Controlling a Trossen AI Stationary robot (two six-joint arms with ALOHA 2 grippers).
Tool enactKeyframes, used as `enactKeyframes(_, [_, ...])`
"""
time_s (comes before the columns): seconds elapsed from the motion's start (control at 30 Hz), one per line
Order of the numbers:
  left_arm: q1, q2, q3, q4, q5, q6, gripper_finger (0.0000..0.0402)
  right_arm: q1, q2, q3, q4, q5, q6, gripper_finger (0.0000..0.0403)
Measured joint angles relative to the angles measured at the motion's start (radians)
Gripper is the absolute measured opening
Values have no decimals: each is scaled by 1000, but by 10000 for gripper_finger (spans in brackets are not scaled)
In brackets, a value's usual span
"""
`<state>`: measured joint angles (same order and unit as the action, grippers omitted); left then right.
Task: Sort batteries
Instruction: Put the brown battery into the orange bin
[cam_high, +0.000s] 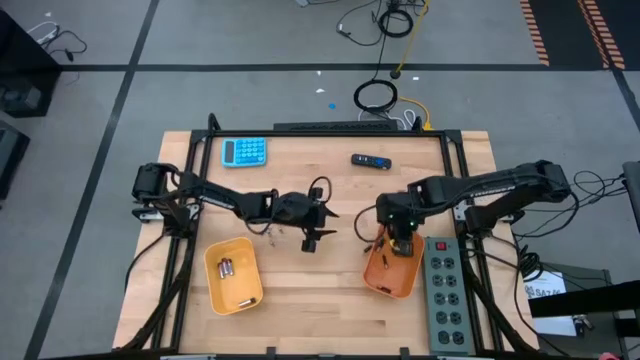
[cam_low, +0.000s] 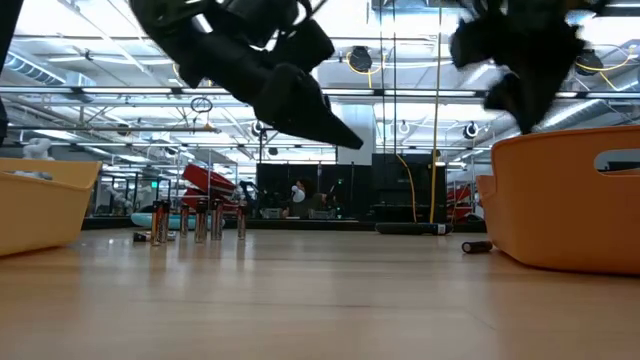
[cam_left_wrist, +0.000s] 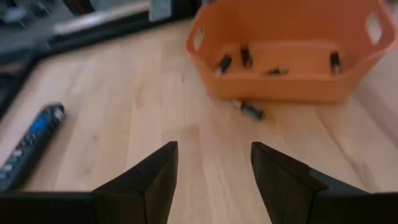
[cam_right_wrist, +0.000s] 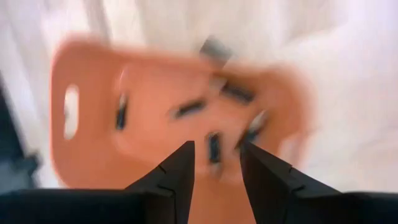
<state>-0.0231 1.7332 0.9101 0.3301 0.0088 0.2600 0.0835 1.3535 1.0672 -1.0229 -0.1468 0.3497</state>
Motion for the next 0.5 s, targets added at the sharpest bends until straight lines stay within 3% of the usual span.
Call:
enactKeyframes(0.1, [-19, 0, -46, 113, -40, 0, 212, -15, 39, 104, 14, 86, -46, 119])
enactKeyframes(0.2, [-28, 0, -68, 184, -100, 10, 212, -24, 138, 195, 24, 93, -112, 125])
enactKeyframes(0.5, [-41, 0, -92, 194, -165, 15, 212, -36, 486, 401, -78, -13, -226, 166])
